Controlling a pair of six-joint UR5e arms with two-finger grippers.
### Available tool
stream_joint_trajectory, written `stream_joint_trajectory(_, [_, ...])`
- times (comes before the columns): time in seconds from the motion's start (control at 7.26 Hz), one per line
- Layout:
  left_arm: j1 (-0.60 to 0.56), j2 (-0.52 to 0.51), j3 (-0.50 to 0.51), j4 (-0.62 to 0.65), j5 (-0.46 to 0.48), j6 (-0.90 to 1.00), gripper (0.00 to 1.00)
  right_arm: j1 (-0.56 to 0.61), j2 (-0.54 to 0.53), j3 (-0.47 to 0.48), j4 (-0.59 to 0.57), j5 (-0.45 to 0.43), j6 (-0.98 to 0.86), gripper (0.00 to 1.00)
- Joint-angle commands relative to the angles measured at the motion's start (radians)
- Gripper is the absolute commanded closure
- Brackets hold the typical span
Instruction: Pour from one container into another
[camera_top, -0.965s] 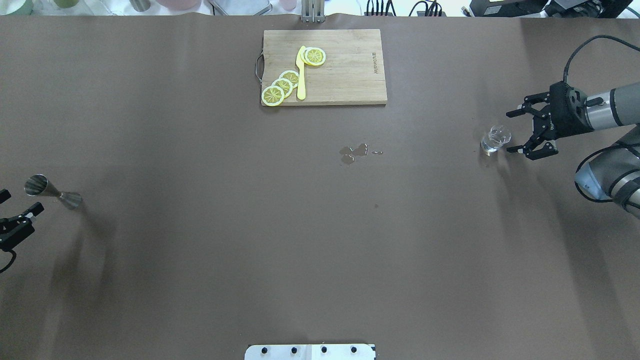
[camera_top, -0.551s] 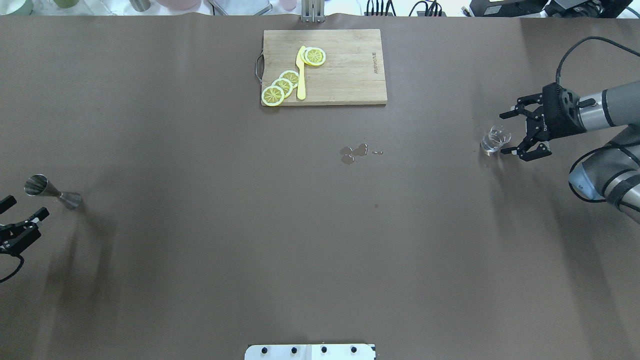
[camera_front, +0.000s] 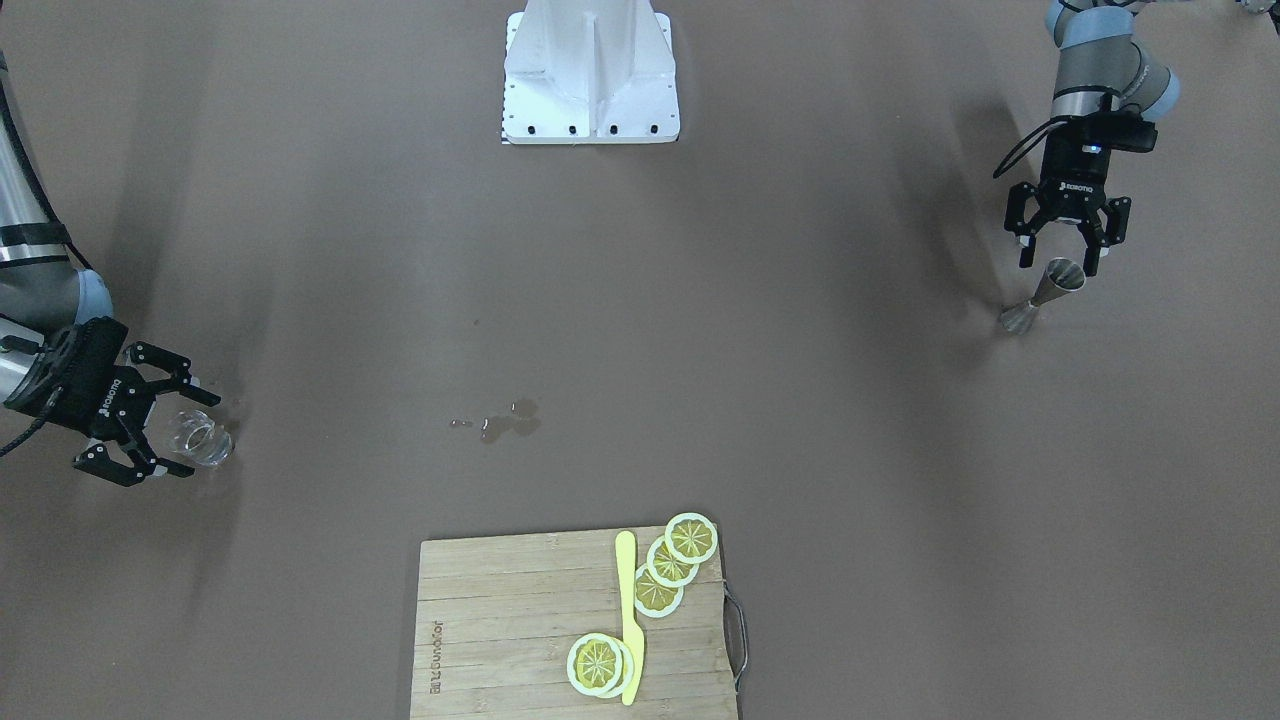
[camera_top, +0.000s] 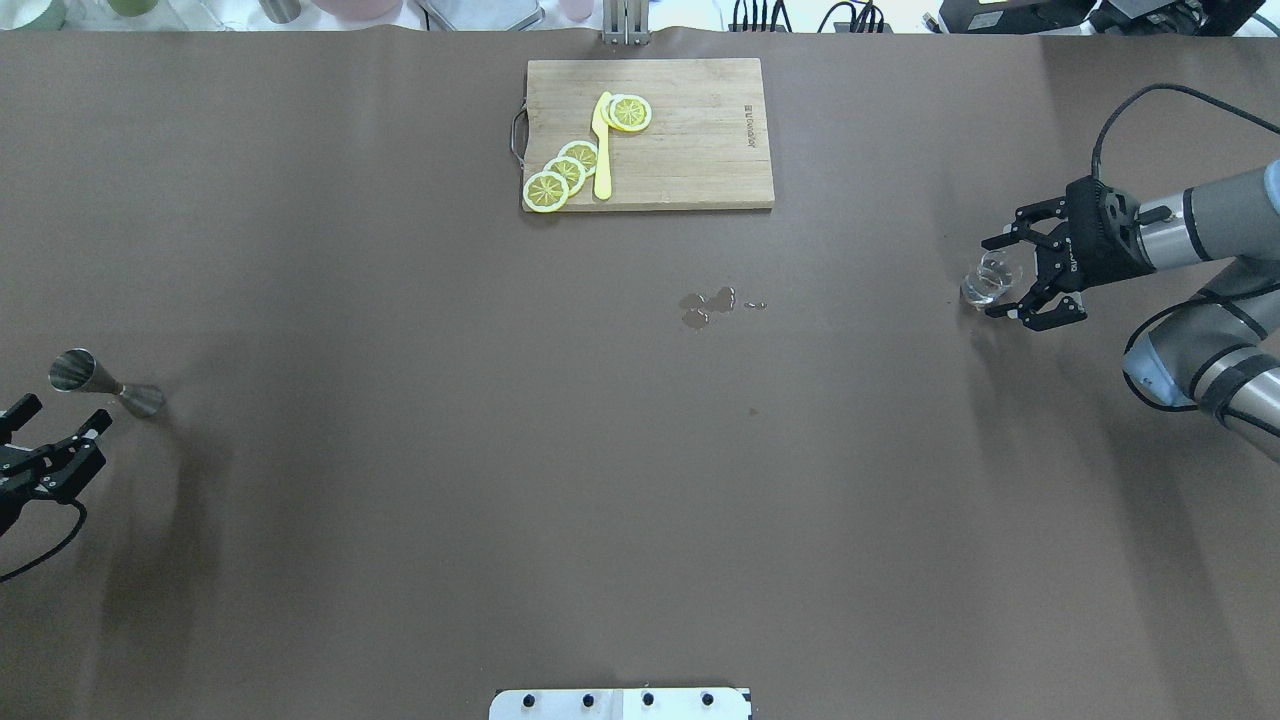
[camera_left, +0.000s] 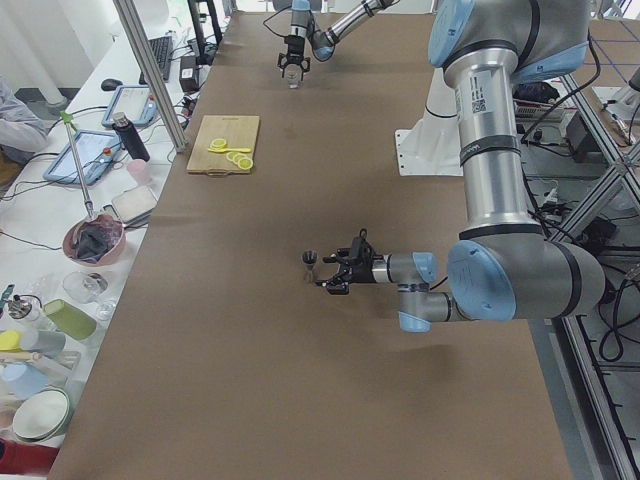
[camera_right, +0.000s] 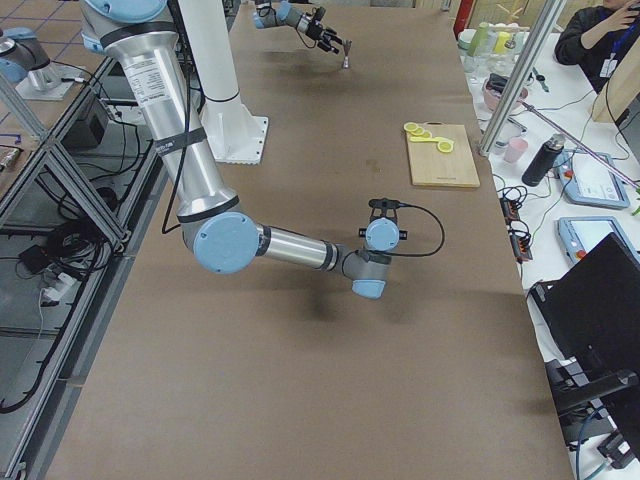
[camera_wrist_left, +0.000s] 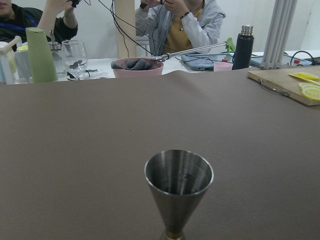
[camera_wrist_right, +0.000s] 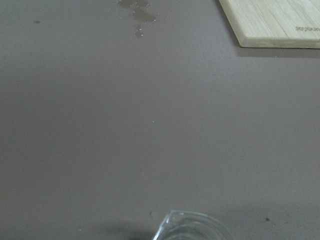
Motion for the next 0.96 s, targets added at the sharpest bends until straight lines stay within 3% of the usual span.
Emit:
stream_joint_trajectory(0.0, [0.006, -0.02, -0.005, 0.167, 0.043, -0.089, 0.19, 0.0, -0.002, -0.006, 0.0, 0.002, 0.0, 0.06])
stream_joint_trajectory(0.28, [0.015, -0.055, -0.002, 0.198, 0.078, -0.23, 0.27, 0.002, -0.005, -0.006, 0.0, 0.006, 0.0, 0.09])
stream_joint_trajectory(0.83, [0.007, -0.066, 0.002, 0.242, 0.08, -0.235, 0.34, 0.002, -0.002, -0.029, 0.008, 0.008, -0.001, 0.16])
